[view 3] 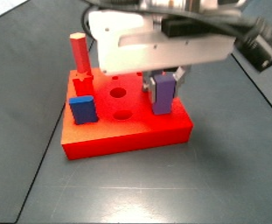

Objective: Pick up the rectangle object. Move up. Place the rectangle object on the fixture. Regrasp the rectangle object. Move to above the board. Insert the rectangle object.
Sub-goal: Insert the rectangle object.

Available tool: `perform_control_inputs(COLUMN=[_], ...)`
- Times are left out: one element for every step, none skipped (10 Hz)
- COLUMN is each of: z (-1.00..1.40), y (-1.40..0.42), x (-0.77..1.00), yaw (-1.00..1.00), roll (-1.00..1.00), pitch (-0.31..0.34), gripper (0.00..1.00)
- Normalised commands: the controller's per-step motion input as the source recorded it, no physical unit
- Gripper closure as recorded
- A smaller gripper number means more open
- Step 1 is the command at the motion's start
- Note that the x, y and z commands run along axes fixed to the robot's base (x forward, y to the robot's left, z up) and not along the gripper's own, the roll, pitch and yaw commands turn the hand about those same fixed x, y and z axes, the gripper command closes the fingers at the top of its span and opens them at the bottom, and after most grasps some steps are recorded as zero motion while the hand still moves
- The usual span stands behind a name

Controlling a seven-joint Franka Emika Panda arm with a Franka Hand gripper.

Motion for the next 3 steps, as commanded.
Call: perform_control_inputs(z=[-0.37, -0.06, 0.0], y=[0.0, 0.0, 0.0], x=[-0.11, -0.01, 0.0], yaw=[-0.08, 0.0, 0.0], roll=[0.0, 0.0, 0.0], pitch=[-0.194, -0.129, 0.0], gripper=[1.0, 1.0, 1.0])
